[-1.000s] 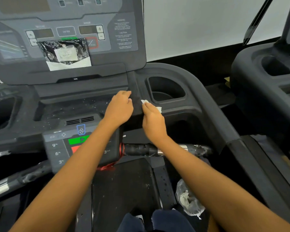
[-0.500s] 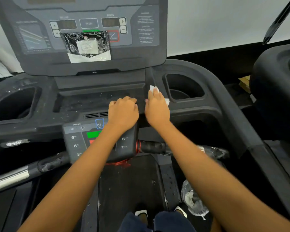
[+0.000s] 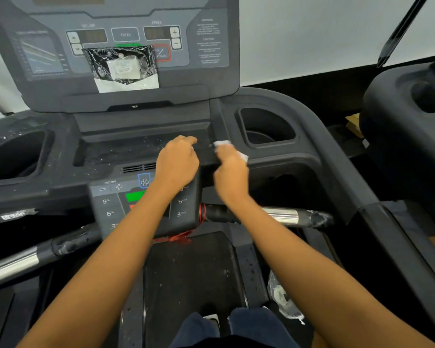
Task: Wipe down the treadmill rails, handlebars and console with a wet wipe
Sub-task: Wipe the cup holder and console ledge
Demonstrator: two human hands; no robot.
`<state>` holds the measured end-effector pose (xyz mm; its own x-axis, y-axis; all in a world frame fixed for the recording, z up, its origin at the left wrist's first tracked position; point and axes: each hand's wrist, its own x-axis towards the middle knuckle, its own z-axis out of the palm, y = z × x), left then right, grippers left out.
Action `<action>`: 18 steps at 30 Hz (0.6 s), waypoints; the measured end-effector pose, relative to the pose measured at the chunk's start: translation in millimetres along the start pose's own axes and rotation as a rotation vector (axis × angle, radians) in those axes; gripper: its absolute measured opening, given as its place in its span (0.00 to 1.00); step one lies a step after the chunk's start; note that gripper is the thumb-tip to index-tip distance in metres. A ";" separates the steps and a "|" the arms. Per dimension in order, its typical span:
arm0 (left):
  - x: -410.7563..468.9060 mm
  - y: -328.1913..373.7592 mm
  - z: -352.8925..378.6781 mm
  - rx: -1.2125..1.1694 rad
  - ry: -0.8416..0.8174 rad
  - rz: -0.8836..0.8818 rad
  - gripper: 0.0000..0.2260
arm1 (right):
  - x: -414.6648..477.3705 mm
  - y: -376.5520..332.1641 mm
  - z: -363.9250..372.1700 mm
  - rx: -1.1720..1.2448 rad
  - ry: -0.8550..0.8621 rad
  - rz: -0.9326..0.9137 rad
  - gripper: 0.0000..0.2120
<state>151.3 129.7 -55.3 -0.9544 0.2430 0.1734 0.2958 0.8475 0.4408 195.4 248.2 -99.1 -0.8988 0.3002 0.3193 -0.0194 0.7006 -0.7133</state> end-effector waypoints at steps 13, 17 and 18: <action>-5.7 -9.9 2.6 0.012 0.019 0.091 0.16 | 9.2 26.0 -32.3 -0.469 -0.207 0.065 0.31; -4.6 -10.8 6.5 0.056 0.047 0.116 0.15 | -0.9 34.4 -48.6 -0.533 -0.195 0.011 0.27; -4.6 -11.2 7.2 0.063 0.054 0.120 0.15 | 6.7 39.8 -59.7 -0.565 -0.194 0.040 0.25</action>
<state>152.0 122.5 -67.4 -0.9082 0.3205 0.2691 0.4032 0.8423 0.3578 214.7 316.7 -88.1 -0.9586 0.2472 0.1412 0.2044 0.9429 -0.2632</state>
